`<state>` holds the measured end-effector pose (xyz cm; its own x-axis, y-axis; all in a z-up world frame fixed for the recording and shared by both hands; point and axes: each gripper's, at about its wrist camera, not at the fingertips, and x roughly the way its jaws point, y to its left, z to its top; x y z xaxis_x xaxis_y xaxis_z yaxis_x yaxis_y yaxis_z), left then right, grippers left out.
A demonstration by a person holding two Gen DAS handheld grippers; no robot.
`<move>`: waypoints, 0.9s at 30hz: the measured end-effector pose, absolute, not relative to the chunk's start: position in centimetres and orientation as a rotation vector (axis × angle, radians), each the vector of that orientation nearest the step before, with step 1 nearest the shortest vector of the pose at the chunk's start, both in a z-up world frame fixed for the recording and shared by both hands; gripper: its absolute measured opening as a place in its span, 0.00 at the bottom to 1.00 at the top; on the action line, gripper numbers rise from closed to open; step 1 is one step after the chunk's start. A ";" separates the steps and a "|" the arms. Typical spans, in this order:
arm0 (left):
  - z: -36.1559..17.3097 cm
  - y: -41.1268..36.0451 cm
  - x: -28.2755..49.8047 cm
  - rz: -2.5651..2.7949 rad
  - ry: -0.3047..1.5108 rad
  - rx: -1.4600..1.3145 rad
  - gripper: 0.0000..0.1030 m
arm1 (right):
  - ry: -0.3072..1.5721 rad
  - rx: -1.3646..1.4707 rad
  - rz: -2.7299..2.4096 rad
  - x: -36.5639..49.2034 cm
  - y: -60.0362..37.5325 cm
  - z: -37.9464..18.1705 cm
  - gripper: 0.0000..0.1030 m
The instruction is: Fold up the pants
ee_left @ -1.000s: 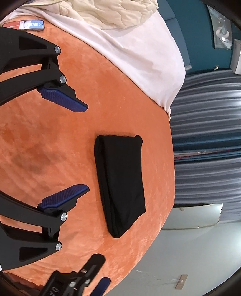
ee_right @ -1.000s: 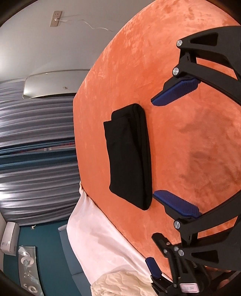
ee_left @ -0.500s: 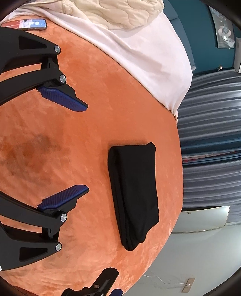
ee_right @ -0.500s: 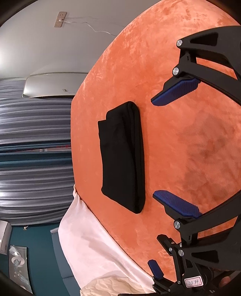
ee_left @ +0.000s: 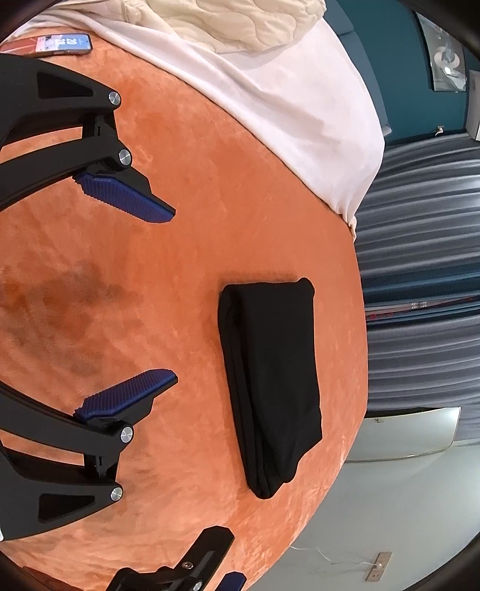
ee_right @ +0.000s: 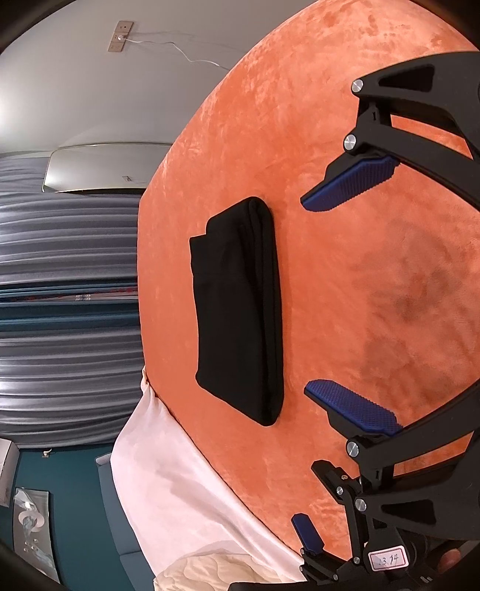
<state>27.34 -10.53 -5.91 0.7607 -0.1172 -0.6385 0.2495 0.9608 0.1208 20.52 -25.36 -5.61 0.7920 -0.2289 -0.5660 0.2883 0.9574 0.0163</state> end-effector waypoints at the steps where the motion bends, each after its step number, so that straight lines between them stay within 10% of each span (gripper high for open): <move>1: -6.0 -10.6 27.4 -0.204 0.679 0.205 0.77 | 0.597 0.103 -0.279 20.6 -25.4 -5.7 0.88; 27: -6.3 -11.5 27.6 -0.207 0.654 0.217 0.77 | 0.605 0.110 -0.286 21.2 -25.4 -6.2 0.88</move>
<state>27.56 -11.48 -6.33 0.7747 -0.1220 -0.6205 0.2580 0.9568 0.1341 21.16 -25.38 -6.23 0.7847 -0.2329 -0.5745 0.2967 0.9548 0.0182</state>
